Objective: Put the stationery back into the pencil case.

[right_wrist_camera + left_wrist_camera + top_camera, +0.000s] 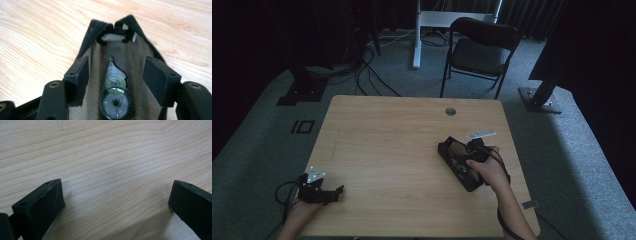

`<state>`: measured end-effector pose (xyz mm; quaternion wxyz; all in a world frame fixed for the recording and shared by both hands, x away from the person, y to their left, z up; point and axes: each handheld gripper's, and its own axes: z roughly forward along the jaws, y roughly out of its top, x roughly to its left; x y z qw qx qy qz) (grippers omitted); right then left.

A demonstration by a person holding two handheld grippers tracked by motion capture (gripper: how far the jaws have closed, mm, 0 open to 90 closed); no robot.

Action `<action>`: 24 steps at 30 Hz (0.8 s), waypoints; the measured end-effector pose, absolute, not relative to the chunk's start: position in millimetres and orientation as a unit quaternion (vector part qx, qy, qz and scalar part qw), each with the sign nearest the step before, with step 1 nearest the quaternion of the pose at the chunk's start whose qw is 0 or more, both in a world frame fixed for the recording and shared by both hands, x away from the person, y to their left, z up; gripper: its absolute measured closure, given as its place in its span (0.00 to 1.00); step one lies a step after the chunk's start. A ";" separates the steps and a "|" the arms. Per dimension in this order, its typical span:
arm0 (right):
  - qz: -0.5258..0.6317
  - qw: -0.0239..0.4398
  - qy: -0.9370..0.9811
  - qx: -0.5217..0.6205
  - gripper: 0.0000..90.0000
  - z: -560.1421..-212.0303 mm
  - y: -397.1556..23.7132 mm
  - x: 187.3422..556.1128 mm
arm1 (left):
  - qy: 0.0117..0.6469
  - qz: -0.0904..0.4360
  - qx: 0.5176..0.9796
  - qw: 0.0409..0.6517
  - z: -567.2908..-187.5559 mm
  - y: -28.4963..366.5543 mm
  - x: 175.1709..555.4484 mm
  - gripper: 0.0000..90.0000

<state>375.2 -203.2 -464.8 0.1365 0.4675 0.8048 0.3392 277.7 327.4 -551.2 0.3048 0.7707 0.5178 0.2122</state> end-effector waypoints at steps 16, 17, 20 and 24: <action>0.381 0.168 0.774 0.476 0.31 -448.7 -229.6 367.8 | 0.518 0.212 0.771 0.305 -551.2 327.4 277.7 0.00; 0.381 0.168 0.774 0.476 0.31 -448.7 -229.6 367.8 | 0.518 0.212 0.771 0.305 -551.2 327.4 277.7 0.00; 0.390 0.174 0.767 0.479 0.30 -447.4 -235.5 367.0 | 0.518 0.212 0.771 0.305 -551.2 327.4 277.7 0.00; 0.394 0.185 0.758 0.486 0.28 -448.7 -244.5 367.2 | 0.518 0.212 0.771 0.305 -551.2 327.4 277.7 0.00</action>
